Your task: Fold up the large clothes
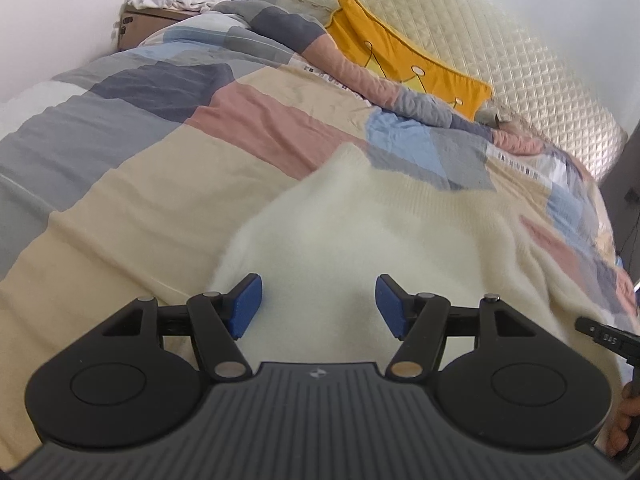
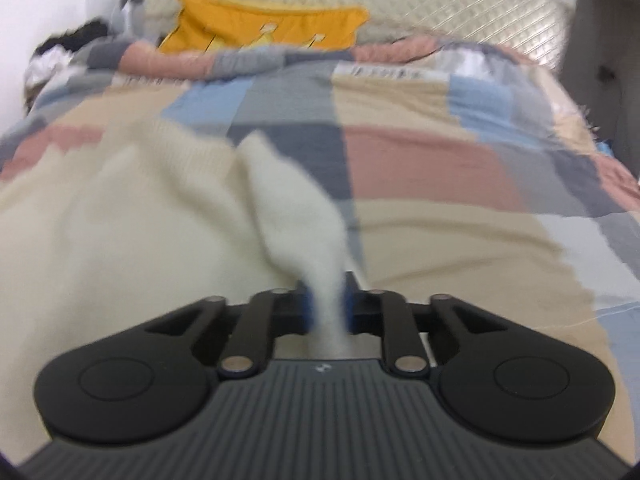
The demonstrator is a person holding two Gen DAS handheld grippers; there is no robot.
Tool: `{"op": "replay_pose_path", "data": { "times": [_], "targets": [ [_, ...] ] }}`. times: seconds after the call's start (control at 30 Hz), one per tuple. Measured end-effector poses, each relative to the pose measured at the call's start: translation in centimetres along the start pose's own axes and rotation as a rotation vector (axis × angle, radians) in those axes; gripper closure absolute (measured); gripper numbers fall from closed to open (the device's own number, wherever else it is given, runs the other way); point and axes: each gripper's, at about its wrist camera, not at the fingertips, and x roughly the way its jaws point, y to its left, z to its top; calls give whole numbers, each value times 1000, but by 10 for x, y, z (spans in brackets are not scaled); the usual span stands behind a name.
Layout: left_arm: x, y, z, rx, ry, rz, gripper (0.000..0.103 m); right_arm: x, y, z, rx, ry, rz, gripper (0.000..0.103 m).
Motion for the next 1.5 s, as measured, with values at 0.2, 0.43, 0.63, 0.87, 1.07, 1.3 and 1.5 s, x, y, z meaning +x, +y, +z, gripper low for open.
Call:
{"op": "replay_pose_path", "data": {
  "times": [0.2, 0.43, 0.63, 0.87, 1.07, 1.3, 1.5],
  "targets": [
    [-3, 2, 2, -3, -13, -12, 35, -22, -32, 12, 112, -108, -78, 90],
    [3, -5, -2, 51, 2, 9, 35, 21, -62, -7, 269, 75, -63, 87],
    [0, -10, -3, 73, 3, 24, 35, 10, -55, -9, 257, 49, -35, 84],
    [-23, -22, -3, 85, -26, -19, 35, -47, -43, 2, 219, -80, 54, 51],
    [-34, -54, -23, 210, -43, -41, 35, -82, -10, 0, 145, -127, 227, 51],
    [-11, -75, -43, 342, 17, -2, 35, -55, 16, -12, 110, 11, 309, 51],
    [18, -80, -49, 389, 27, 38, 29, -25, 27, -21, 92, 106, 312, 51]
  ]
}}
